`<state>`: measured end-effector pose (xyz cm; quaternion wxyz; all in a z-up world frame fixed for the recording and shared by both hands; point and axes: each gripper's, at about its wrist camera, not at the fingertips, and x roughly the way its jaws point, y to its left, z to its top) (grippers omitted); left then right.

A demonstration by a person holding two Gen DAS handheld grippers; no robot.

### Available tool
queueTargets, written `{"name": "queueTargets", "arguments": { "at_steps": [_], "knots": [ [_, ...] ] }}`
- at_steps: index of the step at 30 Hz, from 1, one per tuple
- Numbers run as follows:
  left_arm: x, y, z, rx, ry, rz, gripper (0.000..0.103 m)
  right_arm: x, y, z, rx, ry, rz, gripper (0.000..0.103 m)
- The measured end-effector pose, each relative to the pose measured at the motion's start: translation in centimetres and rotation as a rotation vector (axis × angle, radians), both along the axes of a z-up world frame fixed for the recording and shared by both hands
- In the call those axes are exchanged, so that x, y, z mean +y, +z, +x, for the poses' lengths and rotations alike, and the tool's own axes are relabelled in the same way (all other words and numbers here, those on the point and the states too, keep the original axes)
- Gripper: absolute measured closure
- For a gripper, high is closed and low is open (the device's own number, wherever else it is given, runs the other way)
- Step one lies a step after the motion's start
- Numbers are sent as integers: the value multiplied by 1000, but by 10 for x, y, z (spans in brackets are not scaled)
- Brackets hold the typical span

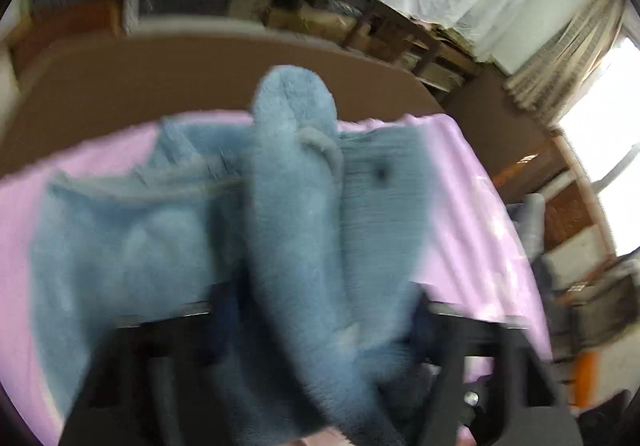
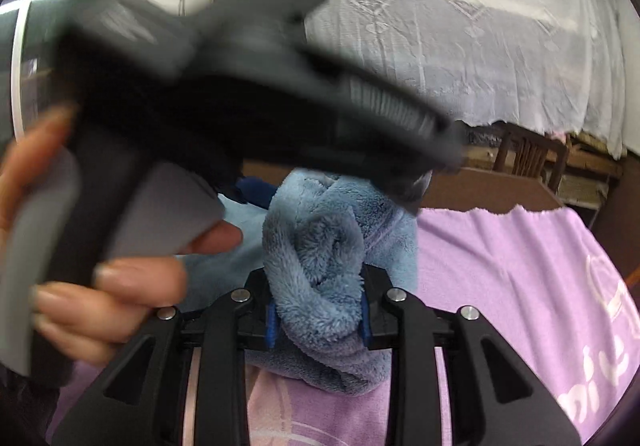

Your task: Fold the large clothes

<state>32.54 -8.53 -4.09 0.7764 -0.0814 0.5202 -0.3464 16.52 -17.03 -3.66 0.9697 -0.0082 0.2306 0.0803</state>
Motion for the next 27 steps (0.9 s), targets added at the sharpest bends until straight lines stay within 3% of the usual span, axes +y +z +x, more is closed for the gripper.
{"name": "queueTargets", "arguments": {
  "at_steps": [1,3,6,8,12,14,15,17,21,27],
  "knots": [
    [7,-2,4,33,-5,-53,66,2,-1,0,3,9,-12,75],
    [17,0,7,18,17,-62,68,1,-3,2,22,24,-12,72],
    [24,3,9,8,35,-62,68,-4,2,-3,9,26,-5,61],
    [28,6,7,-2,41,-60,69,-6,6,-7,-12,1,-26,47],
    [29,14,5,-32,50,-51,70,0,-2,-5,-3,-6,-86,45],
    [33,22,0,-55,60,-52,71,4,-7,-4,2,-4,-121,52],
    [35,26,0,-63,64,-60,71,6,-5,-6,-24,-15,-137,68],
    [44,41,-4,-94,74,-85,71,8,1,-10,-54,-15,-134,79],
    [71,65,-18,-187,108,-51,71,10,28,-13,-83,23,-38,80],
    [128,77,-21,-219,186,-4,71,58,49,-9,-125,121,-109,80]
  ]
}}
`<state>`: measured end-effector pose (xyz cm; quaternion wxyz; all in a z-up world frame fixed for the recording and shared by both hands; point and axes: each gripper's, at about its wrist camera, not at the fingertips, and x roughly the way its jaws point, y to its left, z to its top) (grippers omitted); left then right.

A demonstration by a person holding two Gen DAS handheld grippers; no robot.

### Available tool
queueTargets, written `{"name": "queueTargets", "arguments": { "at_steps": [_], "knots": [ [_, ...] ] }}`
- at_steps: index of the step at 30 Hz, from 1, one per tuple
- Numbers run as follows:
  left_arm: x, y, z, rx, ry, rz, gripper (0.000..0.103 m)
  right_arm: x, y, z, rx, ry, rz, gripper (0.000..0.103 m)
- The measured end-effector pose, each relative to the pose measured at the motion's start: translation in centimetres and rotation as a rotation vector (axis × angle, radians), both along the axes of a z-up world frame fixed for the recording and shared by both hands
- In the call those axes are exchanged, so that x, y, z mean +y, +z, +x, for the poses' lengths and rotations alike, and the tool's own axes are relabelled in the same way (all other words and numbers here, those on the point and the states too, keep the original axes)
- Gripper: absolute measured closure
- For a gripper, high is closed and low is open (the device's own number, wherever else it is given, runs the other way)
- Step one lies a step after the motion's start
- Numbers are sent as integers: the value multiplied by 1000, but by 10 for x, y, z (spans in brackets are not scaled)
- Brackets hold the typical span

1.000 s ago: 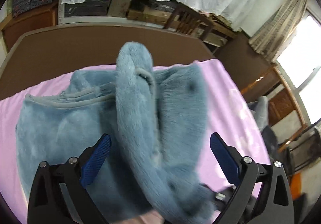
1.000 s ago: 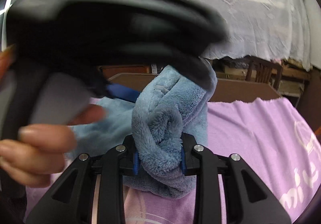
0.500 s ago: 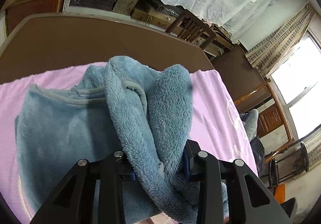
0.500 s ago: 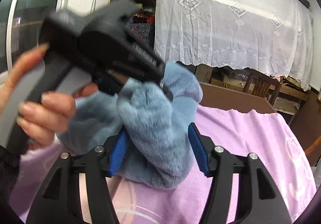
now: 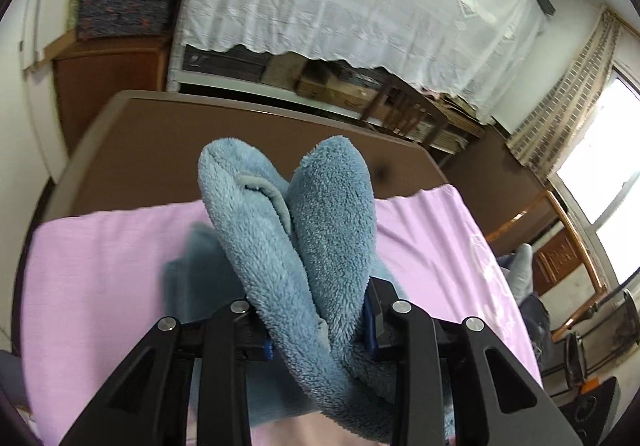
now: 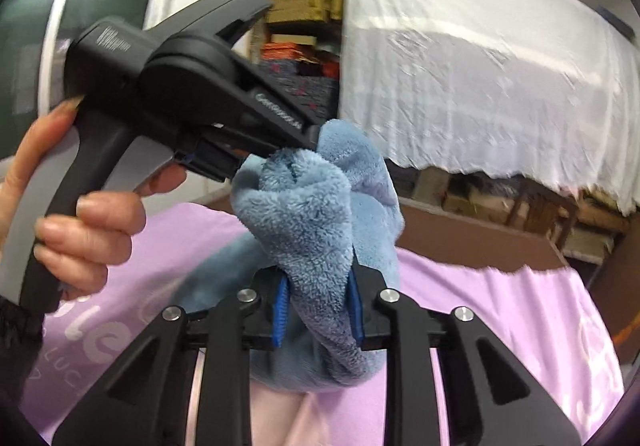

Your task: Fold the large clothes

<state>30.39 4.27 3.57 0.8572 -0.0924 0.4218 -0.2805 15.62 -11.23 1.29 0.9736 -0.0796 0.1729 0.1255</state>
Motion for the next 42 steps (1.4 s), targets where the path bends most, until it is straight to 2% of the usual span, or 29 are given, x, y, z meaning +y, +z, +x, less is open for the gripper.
{"name": "queueTargets", "arguments": {
  "at_steps": [4,9,13,15,17,19,22,25,27,28,32,34,36,40,42],
  "knots": [
    [32,-9,2,4,37,0,71,37,3,6,5,59,-59,80],
    [67,-38,9,34,67,-5,70,76,-6,13,49,111,-112,80],
    [88,-87,21,114,97,12,66,104,-28,28,164,158,-140,80],
    [95,-110,27,164,115,-4,60,113,-42,35,243,180,-138,79],
    [105,-120,33,201,123,-49,53,119,-62,44,317,200,-138,79],
    [108,-121,34,196,116,-53,50,123,-70,43,297,210,-153,78],
    [105,-122,33,151,139,15,33,123,-71,42,292,212,-162,76],
    [106,-123,31,133,148,37,26,124,-72,43,296,220,-150,73],
    [108,-123,30,132,159,43,21,117,-73,50,299,230,-149,70],
    [109,-123,30,134,164,42,19,116,-71,48,301,241,-148,64],
    [122,-115,26,133,197,15,19,123,-67,29,319,305,-179,45],
    [132,-102,19,85,248,37,20,122,-62,22,323,336,-191,41],
    [139,-91,15,52,275,28,21,118,-53,17,325,366,-179,38],
    [151,-68,1,-20,300,-40,21,100,-24,8,331,405,-61,37],
    [150,-60,-6,-52,290,-59,21,81,-8,13,334,406,34,38]
  ]
}}
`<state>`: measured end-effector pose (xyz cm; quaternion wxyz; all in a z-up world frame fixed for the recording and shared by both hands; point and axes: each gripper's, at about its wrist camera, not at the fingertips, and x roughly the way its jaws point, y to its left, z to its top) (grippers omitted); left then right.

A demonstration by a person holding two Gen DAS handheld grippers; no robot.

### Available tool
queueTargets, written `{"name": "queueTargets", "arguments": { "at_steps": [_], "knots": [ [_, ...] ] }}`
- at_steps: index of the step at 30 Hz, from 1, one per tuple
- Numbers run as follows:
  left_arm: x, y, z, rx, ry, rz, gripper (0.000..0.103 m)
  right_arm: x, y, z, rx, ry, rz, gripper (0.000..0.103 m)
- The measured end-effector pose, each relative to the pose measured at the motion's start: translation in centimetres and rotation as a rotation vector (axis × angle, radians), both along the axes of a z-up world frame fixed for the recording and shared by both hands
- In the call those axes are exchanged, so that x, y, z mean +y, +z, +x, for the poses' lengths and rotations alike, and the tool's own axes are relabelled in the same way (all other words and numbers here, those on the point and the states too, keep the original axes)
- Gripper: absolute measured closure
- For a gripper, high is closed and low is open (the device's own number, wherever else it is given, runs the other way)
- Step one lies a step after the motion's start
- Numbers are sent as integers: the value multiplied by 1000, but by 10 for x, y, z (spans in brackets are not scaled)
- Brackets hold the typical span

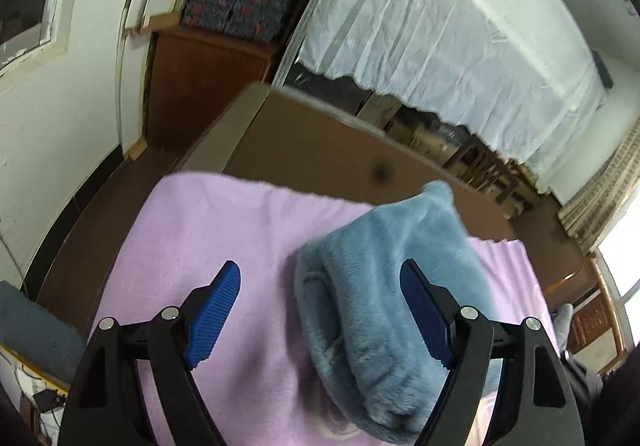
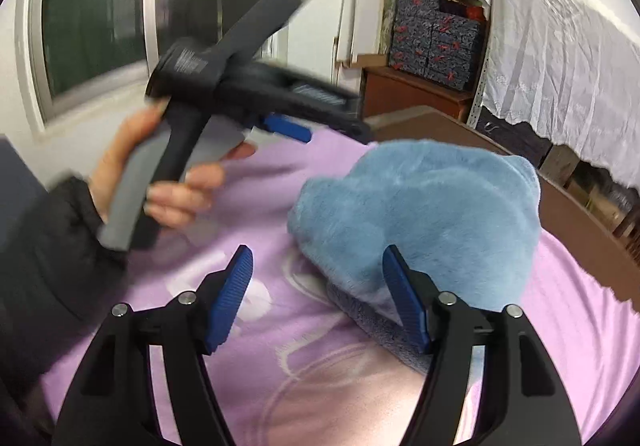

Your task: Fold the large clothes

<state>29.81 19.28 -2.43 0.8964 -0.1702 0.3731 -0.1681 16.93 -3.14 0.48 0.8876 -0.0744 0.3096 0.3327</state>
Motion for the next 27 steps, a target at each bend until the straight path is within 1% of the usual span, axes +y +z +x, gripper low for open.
{"name": "queueTargets", "arguments": {
  "at_steps": [1,2,3,4,5,6,7,10,13,14,15,17,19,21,23,27],
  "knots": [
    [-2,3,-3,-13,-9,-2,21,-7,5,1,7,-13,36,38],
    [-7,6,-7,-30,-26,-1,21,-19,12,5,16,-40,89,41],
    [-13,8,-9,-43,-42,7,21,-32,17,9,25,-72,140,47],
    [-19,9,-11,-53,-57,24,21,-42,20,18,41,-95,175,63],
    [-28,9,-13,-59,-72,47,21,-51,21,23,65,-125,210,74],
    [-33,8,-13,-59,-85,65,21,-62,18,32,100,-167,247,79],
    [-39,5,-13,-57,-101,82,21,-69,15,40,122,-191,262,88],
    [-59,-8,-9,-23,-150,133,21,-83,0,58,174,-259,275,91],
    [-75,-29,-4,28,-187,190,21,-91,-15,74,200,-301,264,92],
    [-82,-39,-2,51,-201,207,20,-94,-19,77,207,-313,259,95],
    [-86,-46,0,67,-211,209,20,-97,-24,82,223,-325,251,95],
    [-91,-57,3,83,-225,195,18,-99,-37,80,249,-346,242,95],
    [-91,-59,3,82,-230,188,18,-105,-49,82,277,-357,239,98],
    [-89,-63,5,93,-231,171,16,-111,-57,84,297,-350,263,101],
    [-86,-67,8,114,-229,144,13,-117,-61,87,325,-344,297,103],
    [-80,-70,12,142,-231,97,13,-121,-64,90,351,-335,329,103]
  ]
}}
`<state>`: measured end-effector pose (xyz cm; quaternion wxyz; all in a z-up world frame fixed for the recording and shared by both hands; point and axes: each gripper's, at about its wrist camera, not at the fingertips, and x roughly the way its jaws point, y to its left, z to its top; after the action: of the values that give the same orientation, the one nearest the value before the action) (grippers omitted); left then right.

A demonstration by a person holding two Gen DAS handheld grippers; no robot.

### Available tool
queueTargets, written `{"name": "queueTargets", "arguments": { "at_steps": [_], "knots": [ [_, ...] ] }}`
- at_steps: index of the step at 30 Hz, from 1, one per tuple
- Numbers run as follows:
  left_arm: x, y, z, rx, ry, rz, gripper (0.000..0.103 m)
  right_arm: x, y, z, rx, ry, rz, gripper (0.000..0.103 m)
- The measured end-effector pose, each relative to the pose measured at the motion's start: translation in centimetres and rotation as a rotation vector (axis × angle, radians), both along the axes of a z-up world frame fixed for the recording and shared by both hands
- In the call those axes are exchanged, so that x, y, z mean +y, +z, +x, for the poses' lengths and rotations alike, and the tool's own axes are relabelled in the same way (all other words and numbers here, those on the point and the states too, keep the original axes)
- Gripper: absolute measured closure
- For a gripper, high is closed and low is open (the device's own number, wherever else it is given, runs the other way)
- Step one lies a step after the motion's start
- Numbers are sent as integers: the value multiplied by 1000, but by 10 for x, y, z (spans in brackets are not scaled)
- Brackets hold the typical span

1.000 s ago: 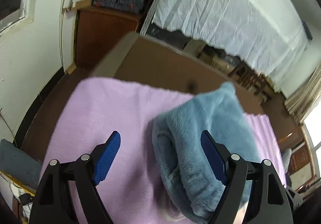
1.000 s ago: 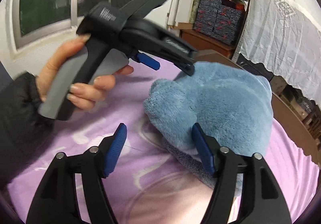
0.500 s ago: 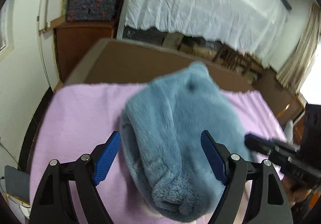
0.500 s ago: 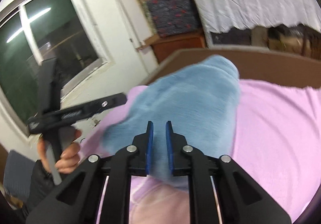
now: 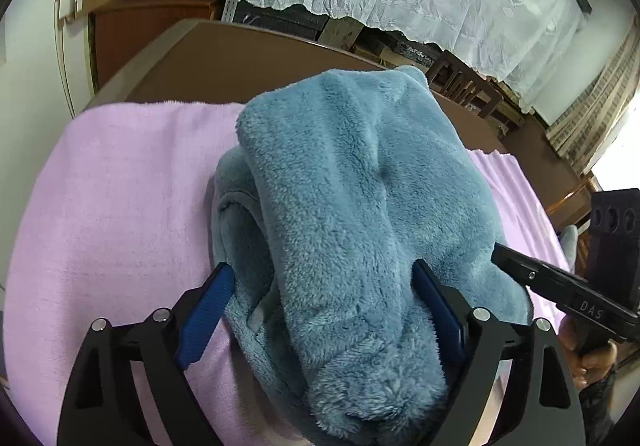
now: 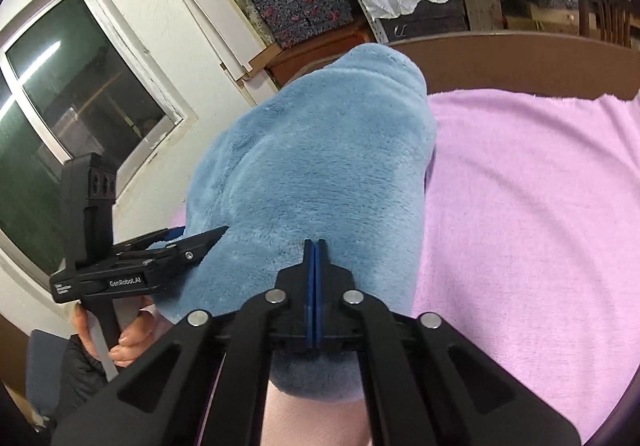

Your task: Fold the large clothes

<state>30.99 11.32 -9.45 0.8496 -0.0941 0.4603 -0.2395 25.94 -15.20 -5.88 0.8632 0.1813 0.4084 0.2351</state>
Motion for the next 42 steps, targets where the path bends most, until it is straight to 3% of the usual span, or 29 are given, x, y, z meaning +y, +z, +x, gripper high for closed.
{"name": "queueTargets", "arguments": {
  "at_steps": [4,9,10,11,13,18,24,32,35,39,42],
  "knots": [
    [11,9,0,11,9,-57,13,-4,0,3,25,1,53,103],
    [32,22,-1,25,1,-212,14,-29,5,1,51,-71,187,98],
    [37,21,1,41,-1,-255,14,-38,10,-1,32,-113,184,86],
    [38,20,3,55,-2,-279,14,-43,14,-3,12,-140,173,67],
    [40,15,7,89,-2,-307,14,-50,18,-4,-13,-161,171,54],
    [31,4,12,144,-25,-300,14,-54,8,0,42,-147,254,38],
    [7,-4,7,132,-72,-234,7,-43,-5,4,101,-88,289,30],
    [-2,-10,7,141,-68,-281,7,-30,-24,12,152,-67,324,19],
    [-6,-11,5,141,-70,-288,7,-30,-33,17,169,-77,371,19],
    [-10,-10,3,133,-68,-287,8,-27,-33,17,141,-76,352,21],
    [-12,-8,1,129,-71,-288,8,-25,-34,18,136,-70,368,29]
  ]
}}
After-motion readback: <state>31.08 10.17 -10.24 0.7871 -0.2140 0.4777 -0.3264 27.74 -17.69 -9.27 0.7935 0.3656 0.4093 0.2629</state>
